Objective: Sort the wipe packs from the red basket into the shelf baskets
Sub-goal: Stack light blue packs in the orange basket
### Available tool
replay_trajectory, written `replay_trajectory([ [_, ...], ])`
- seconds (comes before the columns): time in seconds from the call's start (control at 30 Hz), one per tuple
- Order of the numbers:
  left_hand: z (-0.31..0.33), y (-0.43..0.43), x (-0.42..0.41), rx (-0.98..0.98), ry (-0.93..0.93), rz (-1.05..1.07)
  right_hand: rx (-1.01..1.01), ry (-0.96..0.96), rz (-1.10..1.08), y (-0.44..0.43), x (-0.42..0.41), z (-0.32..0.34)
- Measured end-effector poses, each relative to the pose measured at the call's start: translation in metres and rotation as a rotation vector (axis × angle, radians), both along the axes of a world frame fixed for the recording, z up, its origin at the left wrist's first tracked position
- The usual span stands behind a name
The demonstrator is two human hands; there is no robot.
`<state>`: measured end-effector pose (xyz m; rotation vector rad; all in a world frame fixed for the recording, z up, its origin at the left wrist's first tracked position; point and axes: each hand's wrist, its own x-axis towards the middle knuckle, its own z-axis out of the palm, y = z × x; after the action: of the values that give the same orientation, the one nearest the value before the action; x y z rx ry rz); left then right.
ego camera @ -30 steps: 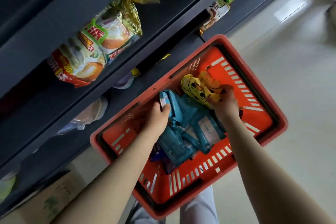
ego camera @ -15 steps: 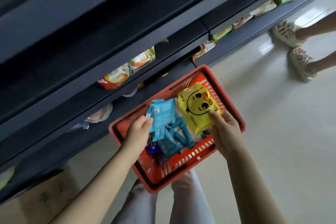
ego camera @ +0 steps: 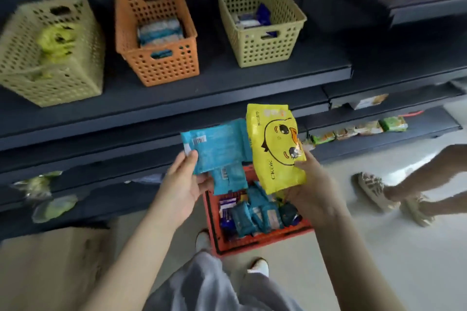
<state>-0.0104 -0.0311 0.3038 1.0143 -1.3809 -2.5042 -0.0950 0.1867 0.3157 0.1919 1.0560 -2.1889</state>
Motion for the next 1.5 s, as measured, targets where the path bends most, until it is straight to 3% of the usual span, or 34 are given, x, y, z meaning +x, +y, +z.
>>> replay_trajectory([
  [0.1,0.024,0.003,0.022,0.043,0.102,0.052,-0.076,-0.054,0.056,-0.014,0.009,0.029],
  [0.17,0.037,0.000,0.033,0.070,0.147,0.073,-0.018,-0.021,0.092,-0.027,0.013,0.043],
  [0.57,0.097,-0.135,0.097,-0.075,0.129,0.305,0.143,0.246,0.315,-0.192,0.047,0.085],
  [0.73,0.111,-0.227,0.125,-0.136,0.126,0.300,0.171,0.253,0.270,-0.279,0.067,0.094],
  [0.93,0.124,-0.307,0.131,-0.183,0.127,0.327,0.017,0.164,0.212,-0.362,0.066,0.114],
  [1.23,0.121,-0.392,0.081,-0.180,0.120,0.416,0.225,0.229,-0.007,-0.447,-0.004,0.123],
  [1.5,0.122,-0.449,0.027,-0.213,0.130,0.461,0.420,0.286,0.001,-0.522,-0.063,0.111],
])
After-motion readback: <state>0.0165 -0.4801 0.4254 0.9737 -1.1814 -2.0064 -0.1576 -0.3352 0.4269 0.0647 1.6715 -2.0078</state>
